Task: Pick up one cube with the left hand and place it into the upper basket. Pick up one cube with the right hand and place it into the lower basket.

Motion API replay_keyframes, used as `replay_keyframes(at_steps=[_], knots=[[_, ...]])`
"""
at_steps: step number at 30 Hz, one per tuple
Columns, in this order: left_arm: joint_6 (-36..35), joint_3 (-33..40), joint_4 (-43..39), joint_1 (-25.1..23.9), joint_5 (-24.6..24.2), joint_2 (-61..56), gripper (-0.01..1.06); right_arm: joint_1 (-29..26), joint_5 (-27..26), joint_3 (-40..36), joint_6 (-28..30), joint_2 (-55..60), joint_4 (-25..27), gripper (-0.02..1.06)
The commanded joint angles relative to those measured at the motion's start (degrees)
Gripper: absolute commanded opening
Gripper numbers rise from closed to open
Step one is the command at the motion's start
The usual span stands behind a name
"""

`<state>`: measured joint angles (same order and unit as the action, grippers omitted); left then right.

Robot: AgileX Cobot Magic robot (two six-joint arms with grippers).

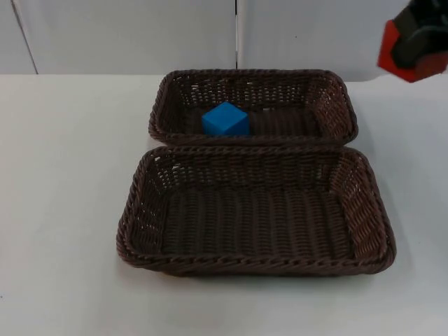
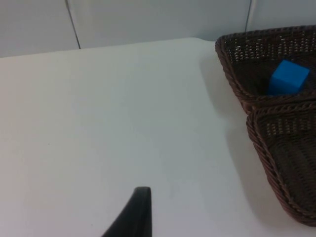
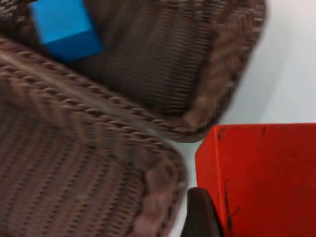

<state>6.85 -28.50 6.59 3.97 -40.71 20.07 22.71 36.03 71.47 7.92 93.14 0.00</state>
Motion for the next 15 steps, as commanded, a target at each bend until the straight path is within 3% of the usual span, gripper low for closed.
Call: replay_keyframes(at_steps=[1,15], knots=[[-0.3,0.2,0.0,-0.1,0.5,-0.2,1.01,1.6,-0.1,0.1,0.6,-0.8,0.0,0.00],[-0.3,0.2,0.0,-0.1,0.5,-0.2,1.01,11.7,1.4,0.0,0.6,-0.8,0.3,0.00]])
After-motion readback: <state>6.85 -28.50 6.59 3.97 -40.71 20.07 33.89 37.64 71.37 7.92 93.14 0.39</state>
